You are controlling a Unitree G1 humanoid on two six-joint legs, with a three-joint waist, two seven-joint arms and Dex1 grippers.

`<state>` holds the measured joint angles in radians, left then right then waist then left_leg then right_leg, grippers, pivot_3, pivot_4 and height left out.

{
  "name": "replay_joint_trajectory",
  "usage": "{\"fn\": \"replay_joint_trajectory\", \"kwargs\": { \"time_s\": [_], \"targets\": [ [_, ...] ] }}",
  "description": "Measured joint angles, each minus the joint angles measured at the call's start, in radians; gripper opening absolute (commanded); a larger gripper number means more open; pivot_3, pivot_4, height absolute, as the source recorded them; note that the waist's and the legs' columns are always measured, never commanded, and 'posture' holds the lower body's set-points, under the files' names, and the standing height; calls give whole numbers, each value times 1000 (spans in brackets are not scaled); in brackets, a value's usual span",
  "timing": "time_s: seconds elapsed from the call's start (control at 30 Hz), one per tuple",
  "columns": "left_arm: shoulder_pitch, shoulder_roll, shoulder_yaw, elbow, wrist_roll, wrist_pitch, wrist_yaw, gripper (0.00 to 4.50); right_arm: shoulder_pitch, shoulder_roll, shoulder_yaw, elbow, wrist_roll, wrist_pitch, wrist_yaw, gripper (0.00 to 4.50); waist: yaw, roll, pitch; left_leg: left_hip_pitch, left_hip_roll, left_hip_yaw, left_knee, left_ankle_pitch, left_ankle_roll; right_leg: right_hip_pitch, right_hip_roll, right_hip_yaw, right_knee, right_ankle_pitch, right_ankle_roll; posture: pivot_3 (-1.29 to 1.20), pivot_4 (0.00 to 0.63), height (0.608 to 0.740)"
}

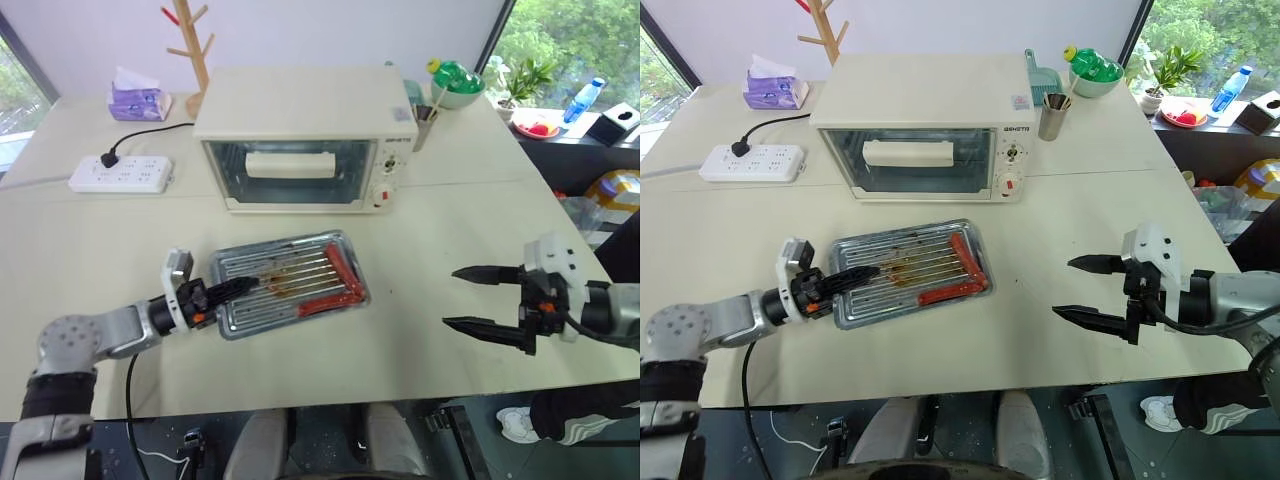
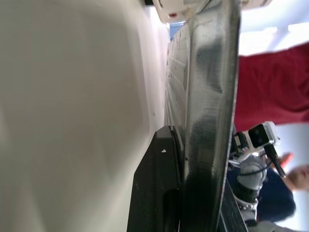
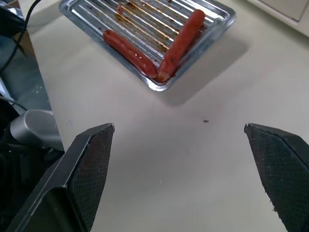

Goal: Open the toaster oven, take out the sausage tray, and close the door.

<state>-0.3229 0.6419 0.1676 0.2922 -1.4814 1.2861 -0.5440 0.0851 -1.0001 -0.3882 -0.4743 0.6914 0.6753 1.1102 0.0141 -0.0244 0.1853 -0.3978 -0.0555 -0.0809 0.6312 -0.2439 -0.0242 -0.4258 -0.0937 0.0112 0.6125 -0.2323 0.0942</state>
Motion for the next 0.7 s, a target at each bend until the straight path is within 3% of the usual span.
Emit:
{"fn": "replay_joint_trajectory", "kwargs": {
  "time_s": [0.07, 0.17, 0.4, 0.7],
  "targets": [
    [-44, -18, -22, 34, 58, 18, -37, 0, 20, 2, -10, -18, 1, 3, -13, 4423, 0, 0, 0, 0, 0, 0, 0, 0, 0, 0, 0, 0, 0, 0, 0, 0, 150, 740],
    [-98, -32, -45, 63, 133, 35, -99, 894, 37, 15, -19, -36, 2, 4, -32, 4500, 0, 0, 0, 0, 0, 0, 1, 0, 0, 1, 0, 0, 0, 1, 1, 0, 150, 740],
    [-213, -55, -93, 165, 320, 32, -220, 4380, 75, 48, -25, -73, 2, 6, -83, 4500, 0, 0, 0, 0, 0, 0, 2, 0, 0, 1, 0, 0, 0, 2, 3, 0, 150, 740],
    [-210, 28, -74, 150, 443, 30, -330, 4458, 55, 70, -16, -70, 0, 2, -121, 4500, -7, 0, 0, 3, 1, 0, 1, 0, 0, 1, 1, 1, 2, 2, 3, 0, 150, 740]
  ]
}}
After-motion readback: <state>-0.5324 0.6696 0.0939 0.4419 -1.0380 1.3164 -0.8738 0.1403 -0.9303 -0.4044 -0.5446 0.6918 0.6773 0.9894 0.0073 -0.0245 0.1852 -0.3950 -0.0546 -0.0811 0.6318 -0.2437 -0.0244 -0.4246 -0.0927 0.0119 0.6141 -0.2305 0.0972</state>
